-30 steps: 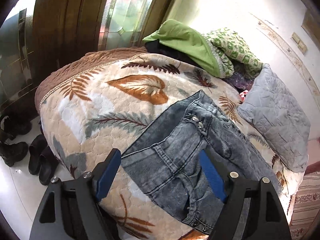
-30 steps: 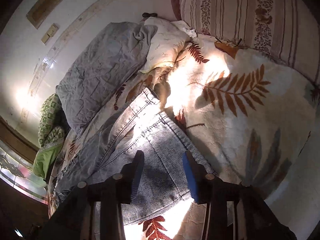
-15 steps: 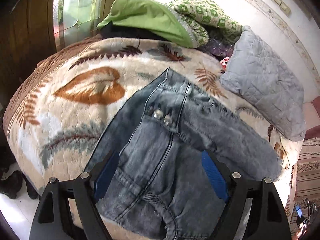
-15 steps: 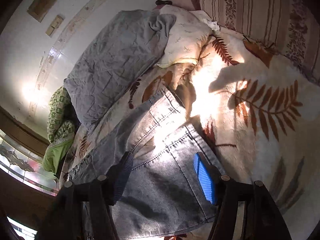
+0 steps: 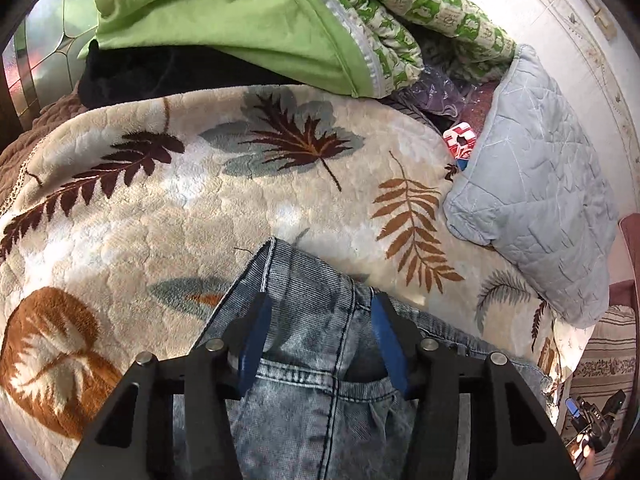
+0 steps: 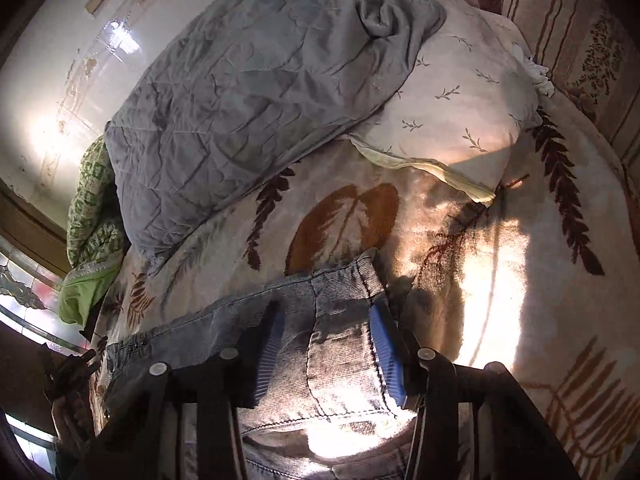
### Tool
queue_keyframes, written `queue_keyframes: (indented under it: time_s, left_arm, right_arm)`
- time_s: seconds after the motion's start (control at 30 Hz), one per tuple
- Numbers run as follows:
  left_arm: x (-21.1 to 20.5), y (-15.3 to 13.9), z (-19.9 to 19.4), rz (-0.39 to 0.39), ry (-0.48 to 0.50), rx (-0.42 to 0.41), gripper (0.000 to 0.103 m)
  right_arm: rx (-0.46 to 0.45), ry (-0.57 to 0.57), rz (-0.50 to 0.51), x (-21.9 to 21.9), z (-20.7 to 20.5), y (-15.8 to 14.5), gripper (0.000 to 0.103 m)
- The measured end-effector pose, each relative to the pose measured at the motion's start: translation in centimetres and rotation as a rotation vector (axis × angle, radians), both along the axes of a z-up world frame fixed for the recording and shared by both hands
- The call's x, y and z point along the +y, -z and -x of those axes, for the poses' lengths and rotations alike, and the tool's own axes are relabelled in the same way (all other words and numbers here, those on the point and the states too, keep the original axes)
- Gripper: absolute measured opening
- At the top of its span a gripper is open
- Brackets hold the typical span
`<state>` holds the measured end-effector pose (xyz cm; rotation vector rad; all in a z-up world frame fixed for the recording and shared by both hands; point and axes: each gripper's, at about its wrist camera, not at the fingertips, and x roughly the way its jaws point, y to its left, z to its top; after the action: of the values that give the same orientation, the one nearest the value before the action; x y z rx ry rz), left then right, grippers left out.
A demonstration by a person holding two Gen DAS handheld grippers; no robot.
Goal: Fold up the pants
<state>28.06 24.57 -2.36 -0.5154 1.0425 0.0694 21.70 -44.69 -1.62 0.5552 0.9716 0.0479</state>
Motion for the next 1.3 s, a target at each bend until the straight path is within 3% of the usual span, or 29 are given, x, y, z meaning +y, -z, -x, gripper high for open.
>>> queue_keyframes:
  time_s: [0.17,0.33,0.4,0.43,0.47,0.5,0.53,0.67,0.83,0.9,1.0,1.07,1.1,1.13,1.2,1.3]
  left_arm:
    - [0.0,2.0,-1.4,0.003,0.022,0.037,0.053]
    - [-0.3,3.2,-2.7,0.011,0.031,0.076,0.054]
    - [-0.4,3.0,-3.0,0.001,0.028,0.068,0.054]
    - [-0.5,2.9,-3.2,-0.007,0.028,0.063,0.049]
    - [-0.5,2.9,-3.4,-0.014,0.029,0.065,0.039]
    - [-0.5,3.2,-3.7,-0.005,0.032,0.081,0.007]
    - [-0.3,3.7,-4.0,0.02,0.032,0.108,0.0]
    - [-0.2,3.8,-4.0,0.019,0.014,0.105,0.0]
    - [1.5,1.8,-3.2,-0.003,-0.025,0.046,0.0]
    - [2.2,1.7,-3.0,-0.02,-0.032,0.062,0.0]
    - [2.5,2.4,-3.2,-0.01,-0.006,0.093,0.005]
    - [2.4,2.9,-3.4,0.018,-0.006,0.104,0.024]
    - [2.3,2.9,-3.4,0.02,-0.009,0.107,0.044]
    - [2.2,2.8,-3.3,0.015,-0.014,0.1,0.057]
    - [2.1,2.1,-2.9,-0.022,-0.027,0.054,0.058]
    - [1.9,2.4,-3.3,-0.002,-0.009,0.07,0.057]
  right_arm:
    - [0.081,-0.037,0.0,-0.4,-4.7,2.9,0.046]
    - [0.162,-0.061,0.063,0.8,-7.6,5.9,0.046]
    - [0.15,-0.063,0.097,1.3,-7.8,6.2,0.045]
    - [0.138,-0.063,0.109,1.4,-7.9,6.1,0.043]
    - [0.135,-0.061,0.13,1.4,-7.9,6.0,0.027]
    - [0.144,-0.061,0.147,1.3,-7.9,6.0,0.018]
    - [0.147,-0.064,0.147,1.3,-7.9,6.1,0.017]
    - [0.128,-0.058,0.197,1.7,-7.8,5.4,0.015]
    - [0.115,-0.074,0.235,2.2,-7.8,4.3,0.015]
    - [0.122,-0.071,0.205,2.0,-7.9,4.7,0.016]
    - [0.132,-0.058,0.188,1.9,-7.9,5.6,0.016]
    - [0.132,-0.054,0.16,1.8,-7.9,6.0,0.019]
    - [0.132,-0.044,0.145,1.6,-7.9,6.0,0.019]
    - [0.136,-0.036,0.13,1.3,-7.9,6.0,0.021]
    - [0.132,-0.029,0.095,1.0,-7.8,6.0,0.037]
    - [0.133,-0.04,0.081,1.0,-7.8,6.0,0.039]
